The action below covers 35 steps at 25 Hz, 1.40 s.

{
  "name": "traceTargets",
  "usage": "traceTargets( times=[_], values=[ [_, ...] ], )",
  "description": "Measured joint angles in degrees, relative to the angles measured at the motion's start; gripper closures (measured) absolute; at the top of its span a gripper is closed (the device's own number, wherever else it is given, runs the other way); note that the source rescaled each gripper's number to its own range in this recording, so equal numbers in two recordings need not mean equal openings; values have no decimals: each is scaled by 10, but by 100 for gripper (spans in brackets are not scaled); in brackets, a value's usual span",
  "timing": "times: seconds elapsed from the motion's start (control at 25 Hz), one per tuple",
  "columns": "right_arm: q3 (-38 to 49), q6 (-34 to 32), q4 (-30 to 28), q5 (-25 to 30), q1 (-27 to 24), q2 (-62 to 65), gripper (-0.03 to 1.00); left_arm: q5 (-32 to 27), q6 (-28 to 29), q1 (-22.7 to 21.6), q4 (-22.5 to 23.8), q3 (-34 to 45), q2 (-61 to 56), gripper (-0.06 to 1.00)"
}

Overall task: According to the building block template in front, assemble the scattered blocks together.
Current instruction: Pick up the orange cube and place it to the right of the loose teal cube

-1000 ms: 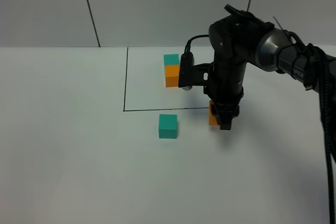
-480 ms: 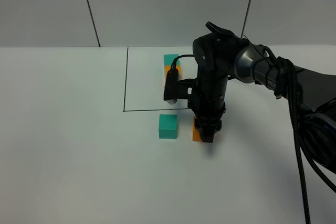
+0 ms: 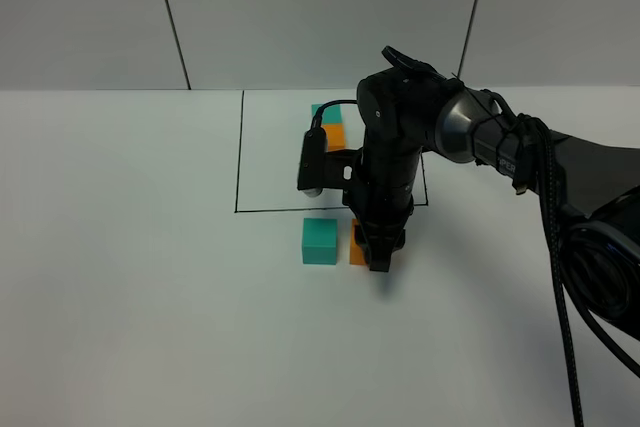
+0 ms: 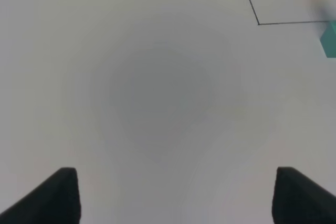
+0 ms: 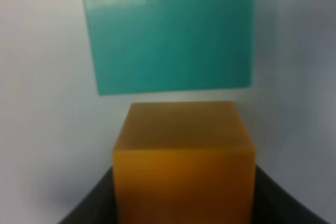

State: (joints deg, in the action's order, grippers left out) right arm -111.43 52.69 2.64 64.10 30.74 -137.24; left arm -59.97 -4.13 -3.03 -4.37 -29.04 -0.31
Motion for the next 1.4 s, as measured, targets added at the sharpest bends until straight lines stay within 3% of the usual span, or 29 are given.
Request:
traceTargets(
  times=[1.12, 1.4],
  values=[
    [-1, 2, 6, -28, 15, -10, 95, 0, -1, 0, 0, 0, 0, 27],
    [-1, 30, 8, -29, 15, -10, 95, 0, -1, 0, 0, 0, 0, 27]
  ],
)
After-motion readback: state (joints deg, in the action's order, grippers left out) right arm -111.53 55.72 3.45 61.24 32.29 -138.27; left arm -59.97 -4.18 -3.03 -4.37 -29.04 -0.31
